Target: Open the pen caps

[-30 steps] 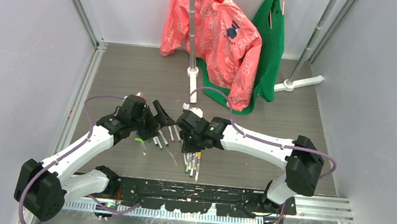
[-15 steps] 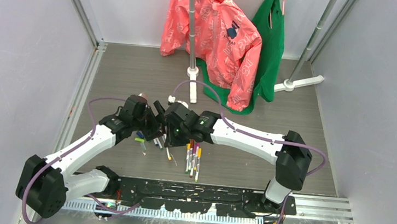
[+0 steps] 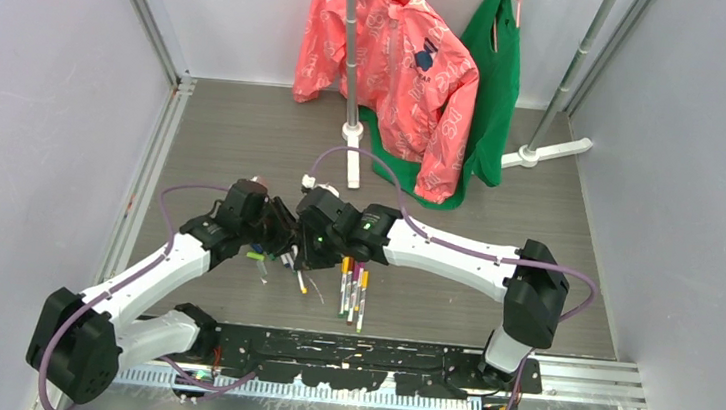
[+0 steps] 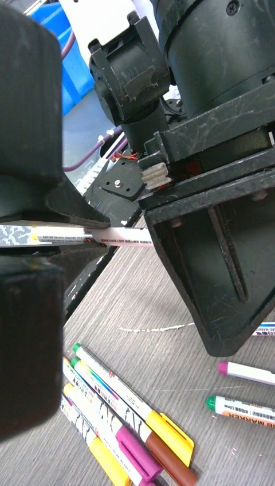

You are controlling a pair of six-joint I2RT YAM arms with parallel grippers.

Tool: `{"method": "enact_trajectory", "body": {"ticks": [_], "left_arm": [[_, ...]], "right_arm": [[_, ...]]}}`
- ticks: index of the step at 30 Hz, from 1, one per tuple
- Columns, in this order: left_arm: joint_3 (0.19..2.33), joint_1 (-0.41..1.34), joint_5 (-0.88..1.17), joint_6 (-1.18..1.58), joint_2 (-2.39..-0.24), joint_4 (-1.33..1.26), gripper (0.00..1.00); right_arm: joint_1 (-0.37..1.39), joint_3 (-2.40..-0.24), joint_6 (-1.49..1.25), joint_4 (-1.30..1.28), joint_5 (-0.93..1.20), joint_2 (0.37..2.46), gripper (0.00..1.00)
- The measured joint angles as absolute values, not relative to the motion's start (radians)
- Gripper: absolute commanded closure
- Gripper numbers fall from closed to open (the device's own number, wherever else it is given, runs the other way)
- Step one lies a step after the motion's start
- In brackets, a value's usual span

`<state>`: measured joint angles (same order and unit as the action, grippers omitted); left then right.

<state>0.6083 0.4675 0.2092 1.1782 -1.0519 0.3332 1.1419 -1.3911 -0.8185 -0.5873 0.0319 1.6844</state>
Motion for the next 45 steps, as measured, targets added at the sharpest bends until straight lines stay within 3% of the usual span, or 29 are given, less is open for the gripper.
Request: {"method": "enact_trajectory", "body": {"ticks": [5,8,9,24,37,45], "left_arm": [[0.611,0.467,0.2,1.17,-1.025,0.347,0.79],[0.611,0.467,0.191,1.163,-1.013,0.358,0.99],[0.61,0.468,0.185,1.147,-1.011,0.37,1.0],[0.606,0.48,0.157,1.135,-1.007,0.428,1.0],[0.605,0.482,0.09,1.288,-1.028,0.484,1.0],[0.601,0.416,-0.053,1.472,-1.062,0.257,1.0]], "right_arm": [[1.148,-1.387,-0.822,-0.576,0.037,1.684,0.99],[1.151,-1.364,-0.825,-0.553,0.039,1.684,0.99],[1.152,-1.357,-0.825,-0.548,0.039,1.684,0.99],[1.173,-1.215,-0.857,-0.395,0.038,1.631,0.99],[1.262,-1.098,-0.915,-0.268,-0.165,1.575,0.99],[1.359,-0.994,-0.945,-0.434,-0.08,1.525,0.99]]}}
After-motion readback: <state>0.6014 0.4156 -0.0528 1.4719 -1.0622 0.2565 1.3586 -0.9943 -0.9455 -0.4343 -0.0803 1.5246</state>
